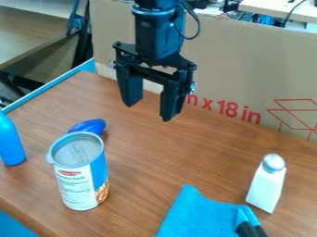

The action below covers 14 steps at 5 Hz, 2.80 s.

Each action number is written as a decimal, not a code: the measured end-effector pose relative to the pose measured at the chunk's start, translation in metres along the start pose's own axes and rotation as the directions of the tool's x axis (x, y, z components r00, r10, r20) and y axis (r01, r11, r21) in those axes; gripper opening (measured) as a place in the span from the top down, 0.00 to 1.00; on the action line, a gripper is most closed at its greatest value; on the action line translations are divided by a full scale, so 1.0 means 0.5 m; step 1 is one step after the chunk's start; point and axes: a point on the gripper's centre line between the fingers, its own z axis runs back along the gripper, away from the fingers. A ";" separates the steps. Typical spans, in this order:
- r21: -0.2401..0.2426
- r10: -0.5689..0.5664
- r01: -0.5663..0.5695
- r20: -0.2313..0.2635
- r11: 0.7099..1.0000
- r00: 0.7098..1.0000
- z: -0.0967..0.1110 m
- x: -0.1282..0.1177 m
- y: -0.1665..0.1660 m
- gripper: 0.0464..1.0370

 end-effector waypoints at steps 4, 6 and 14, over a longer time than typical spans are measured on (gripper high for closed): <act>0.124 -0.022 0.026 -0.032 0.992 0.999 -0.028 -0.222 0.043 0.04; 0.169 0.046 -0.012 -0.199 0.986 0.979 -0.090 -0.243 0.135 0.04; -0.053 0.043 -0.041 0.043 0.998 0.998 -0.182 0.121 0.093 0.04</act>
